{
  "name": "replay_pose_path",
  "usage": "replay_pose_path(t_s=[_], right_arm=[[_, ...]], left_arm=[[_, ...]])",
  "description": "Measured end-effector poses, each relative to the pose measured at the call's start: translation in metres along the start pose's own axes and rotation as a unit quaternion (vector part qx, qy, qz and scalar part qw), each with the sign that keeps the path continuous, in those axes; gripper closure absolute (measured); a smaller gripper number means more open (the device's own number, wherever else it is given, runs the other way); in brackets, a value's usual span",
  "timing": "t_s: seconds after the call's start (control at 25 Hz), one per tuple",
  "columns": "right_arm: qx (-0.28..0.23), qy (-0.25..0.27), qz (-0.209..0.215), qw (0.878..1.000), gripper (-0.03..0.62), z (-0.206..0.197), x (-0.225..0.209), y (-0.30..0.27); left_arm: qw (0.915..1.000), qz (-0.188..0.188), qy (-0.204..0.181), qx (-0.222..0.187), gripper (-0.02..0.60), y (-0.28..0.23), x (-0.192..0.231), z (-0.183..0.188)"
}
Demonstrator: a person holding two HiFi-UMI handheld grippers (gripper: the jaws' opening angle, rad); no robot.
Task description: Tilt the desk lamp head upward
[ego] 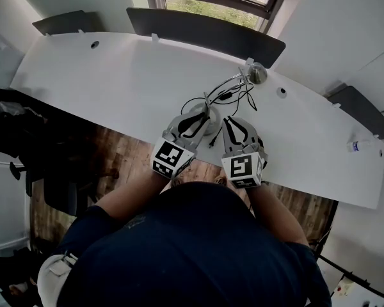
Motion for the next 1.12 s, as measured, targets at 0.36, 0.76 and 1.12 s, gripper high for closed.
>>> replay_pose_path(t_s=[0.36,0.76,1.12], right_arm=[[-0.033,-0.091,0.041,0.995,0.579,-0.014,0.020,0.006],[-0.063,-0.180,0.063,0.980,0.583,-0.026,0.024,0.010],[-0.067,-0.180,0.065,0.979,0.583,-0.027,0.025,0.014]], left_arm=[[0.9998,-0.018,0.008,-0.010,0.574,0.009,-0.020,-0.006],[0.9995,-0.029,0.009,-0.003,0.574,0.010,-0.026,-0.018],[0.9996,-0.028,0.010,0.004,0.574,0.012,-0.030,-0.022]])
Point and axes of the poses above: the fingertips, and each gripper's own axes: y backward along the fingers, x to its left, z out of its top, the point moved 4 cm from there along y, backward along the fingers, and after that the axes turned 5 degrees about y, right-handed, at the moved point
